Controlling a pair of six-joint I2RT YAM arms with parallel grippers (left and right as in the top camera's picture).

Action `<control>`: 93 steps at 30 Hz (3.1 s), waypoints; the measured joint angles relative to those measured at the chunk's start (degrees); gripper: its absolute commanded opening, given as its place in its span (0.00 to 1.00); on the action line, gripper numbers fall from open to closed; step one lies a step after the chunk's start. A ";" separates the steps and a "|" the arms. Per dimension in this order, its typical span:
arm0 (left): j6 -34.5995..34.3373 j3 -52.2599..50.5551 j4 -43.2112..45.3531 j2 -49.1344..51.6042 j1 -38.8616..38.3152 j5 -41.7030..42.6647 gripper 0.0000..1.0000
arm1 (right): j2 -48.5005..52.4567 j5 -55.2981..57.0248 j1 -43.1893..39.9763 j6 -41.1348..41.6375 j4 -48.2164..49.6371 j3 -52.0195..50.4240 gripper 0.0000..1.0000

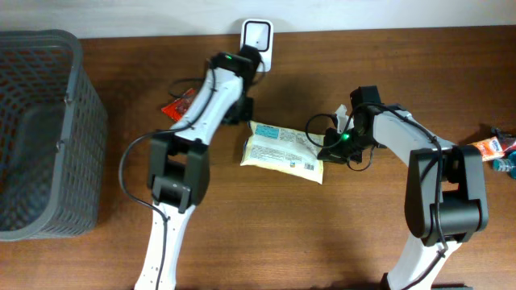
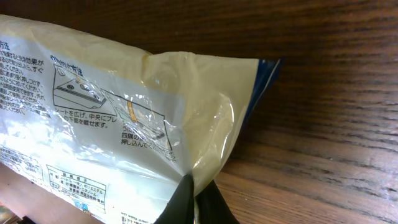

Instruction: Scan the item barcode

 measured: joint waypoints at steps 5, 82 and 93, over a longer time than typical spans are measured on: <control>-1.38 16.48 -10.21 0.09 2.54 -0.87 0.00 | 0.00 0.07 0.00 0.00 0.00 0.00 0.04; 12.96 -11.10 7.17 -0.07 -2.62 38.66 0.00 | 0.66 17.92 -0.11 0.70 -29.31 20.48 0.99; 9.60 18.36 -18.05 0.96 1.33 17.57 0.00 | 0.66 17.90 -0.11 0.72 -29.24 20.41 0.99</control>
